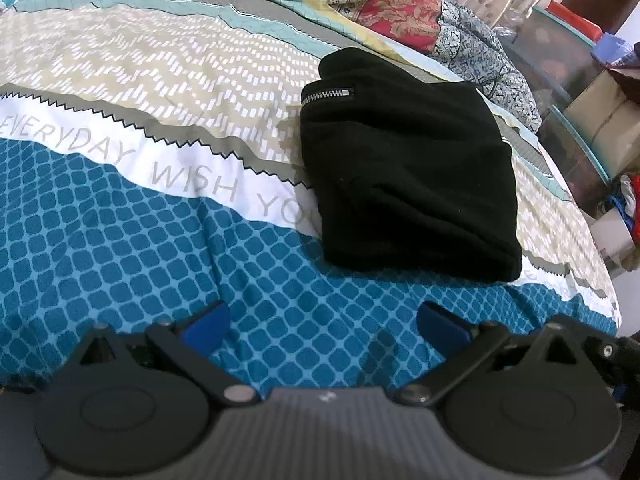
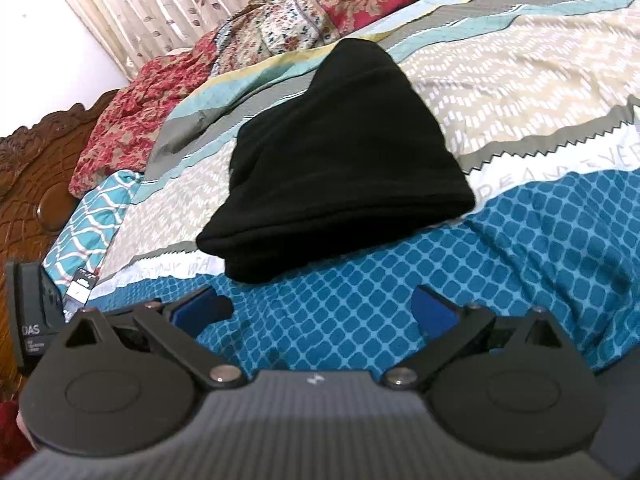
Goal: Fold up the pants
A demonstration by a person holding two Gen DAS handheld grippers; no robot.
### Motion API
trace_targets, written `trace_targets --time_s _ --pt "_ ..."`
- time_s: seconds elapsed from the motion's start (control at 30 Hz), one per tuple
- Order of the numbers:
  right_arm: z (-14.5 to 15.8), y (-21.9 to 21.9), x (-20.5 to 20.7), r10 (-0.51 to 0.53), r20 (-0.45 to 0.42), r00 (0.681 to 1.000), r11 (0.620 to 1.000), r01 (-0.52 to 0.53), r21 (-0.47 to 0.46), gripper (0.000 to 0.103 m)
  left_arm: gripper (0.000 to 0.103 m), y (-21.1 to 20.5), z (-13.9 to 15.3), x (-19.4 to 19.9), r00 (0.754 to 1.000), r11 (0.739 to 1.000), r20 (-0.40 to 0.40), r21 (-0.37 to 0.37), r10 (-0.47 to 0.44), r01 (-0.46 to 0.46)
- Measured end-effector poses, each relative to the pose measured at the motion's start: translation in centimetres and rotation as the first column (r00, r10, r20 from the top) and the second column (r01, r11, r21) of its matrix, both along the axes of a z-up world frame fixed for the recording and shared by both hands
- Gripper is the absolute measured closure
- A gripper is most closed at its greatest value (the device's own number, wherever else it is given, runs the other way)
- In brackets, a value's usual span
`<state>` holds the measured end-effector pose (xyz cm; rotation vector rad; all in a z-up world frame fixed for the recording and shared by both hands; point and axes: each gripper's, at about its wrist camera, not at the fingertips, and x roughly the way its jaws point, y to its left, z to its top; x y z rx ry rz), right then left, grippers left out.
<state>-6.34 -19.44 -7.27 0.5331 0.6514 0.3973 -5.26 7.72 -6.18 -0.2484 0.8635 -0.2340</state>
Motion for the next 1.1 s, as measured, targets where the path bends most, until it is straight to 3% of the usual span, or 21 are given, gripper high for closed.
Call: trace_targets --time_s 0.27,0.37,0.43,0.57,0.83,0.97,1.1 --pt "0.0 0.0 0.0 -0.015 -0.005 1.0 1.0 0.015 -0.016 0.003 0.0 -0.3 0.0 0.0 1.0 1.0 0.003 0.024 -0.002 0.002" --pt "0.1 0.2 0.0 -0.014 0.0 1.0 0.999 0.014 -0.031 0.013 0.0 -0.1 -0.1 0.0 1.0 1.0 0.001 0.007 0.006 -0.006" --pt "0.2 0.3 0.0 -0.008 0.006 1.0 0.999 0.009 -0.04 0.025 0.0 0.1 -0.1 0.1 1.0 1.0 0.001 -0.003 0.009 -0.009" --pt "0.2 0.5 0.0 -0.006 0.009 1.0 0.999 0.006 -0.047 0.037 0.0 0.2 -0.1 0.0 1.0 1.0 0.001 -0.005 0.009 -0.009" --pt "0.5 0.3 -0.1 -0.029 0.026 0.999 0.998 0.031 -0.052 0.038 0.0 -0.8 0.4 0.1 0.998 0.995 -0.019 0.083 -0.059 0.06" --pt "0.8 -0.1 -0.1 -0.042 0.04 0.998 0.998 0.044 -0.051 0.038 0.0 0.5 1.9 -0.1 0.999 0.999 0.009 0.0 -0.04 0.04" --pt "1.5 -0.8 -0.2 -0.073 0.091 0.993 0.996 0.077 -0.049 0.038 0.0 1.8 4.0 -0.8 0.996 1.0 0.089 0.018 -0.011 0.009"
